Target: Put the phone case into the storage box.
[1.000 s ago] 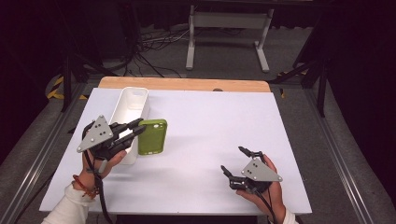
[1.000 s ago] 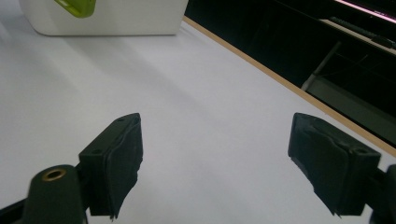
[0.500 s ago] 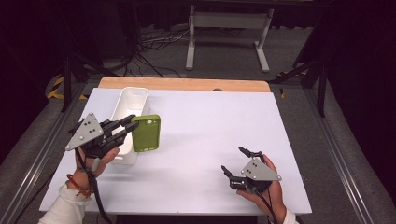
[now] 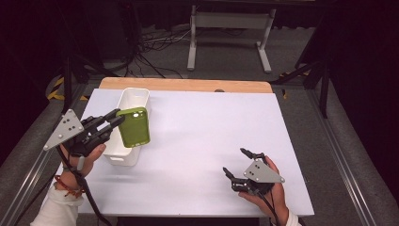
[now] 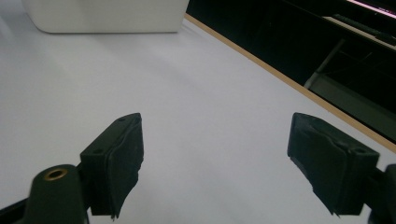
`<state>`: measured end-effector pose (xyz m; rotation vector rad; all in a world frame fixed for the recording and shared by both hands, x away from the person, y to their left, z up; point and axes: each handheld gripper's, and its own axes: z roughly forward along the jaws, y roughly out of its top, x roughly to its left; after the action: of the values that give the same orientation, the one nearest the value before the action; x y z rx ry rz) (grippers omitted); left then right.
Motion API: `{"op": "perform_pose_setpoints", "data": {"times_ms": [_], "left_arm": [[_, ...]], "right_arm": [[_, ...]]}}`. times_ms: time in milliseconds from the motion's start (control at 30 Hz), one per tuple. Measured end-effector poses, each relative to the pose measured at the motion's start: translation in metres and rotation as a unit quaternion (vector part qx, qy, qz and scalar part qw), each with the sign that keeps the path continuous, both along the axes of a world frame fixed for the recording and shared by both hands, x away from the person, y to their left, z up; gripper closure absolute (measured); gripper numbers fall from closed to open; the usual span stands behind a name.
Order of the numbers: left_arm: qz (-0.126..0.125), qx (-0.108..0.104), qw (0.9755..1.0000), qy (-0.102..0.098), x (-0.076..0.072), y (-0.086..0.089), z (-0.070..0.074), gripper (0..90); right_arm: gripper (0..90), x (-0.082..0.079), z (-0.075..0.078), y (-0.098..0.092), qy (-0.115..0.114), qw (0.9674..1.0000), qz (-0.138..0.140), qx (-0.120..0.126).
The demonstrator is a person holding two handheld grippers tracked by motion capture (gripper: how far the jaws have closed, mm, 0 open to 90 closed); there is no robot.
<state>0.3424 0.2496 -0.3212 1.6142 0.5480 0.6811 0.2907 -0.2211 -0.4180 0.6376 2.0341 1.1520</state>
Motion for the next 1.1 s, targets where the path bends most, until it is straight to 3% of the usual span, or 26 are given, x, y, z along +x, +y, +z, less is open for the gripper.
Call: {"op": "perform_pose_setpoints", "data": {"times_ms": [767,1100], "left_arm": [[0.029,-0.024,0.9993,-0.006,0.006,0.019,0.003,77.8],[0.031,-0.017,0.9994,-0.006,0.012,0.018,0.003,77.8]], "right_arm": [[19.7,0.001,-0.002,0.003,0.002,1.0000,0.003,-0.004],[19.8,0.003,-0.003,0.003,0.004,1.0000,0.004,-0.003]]}}
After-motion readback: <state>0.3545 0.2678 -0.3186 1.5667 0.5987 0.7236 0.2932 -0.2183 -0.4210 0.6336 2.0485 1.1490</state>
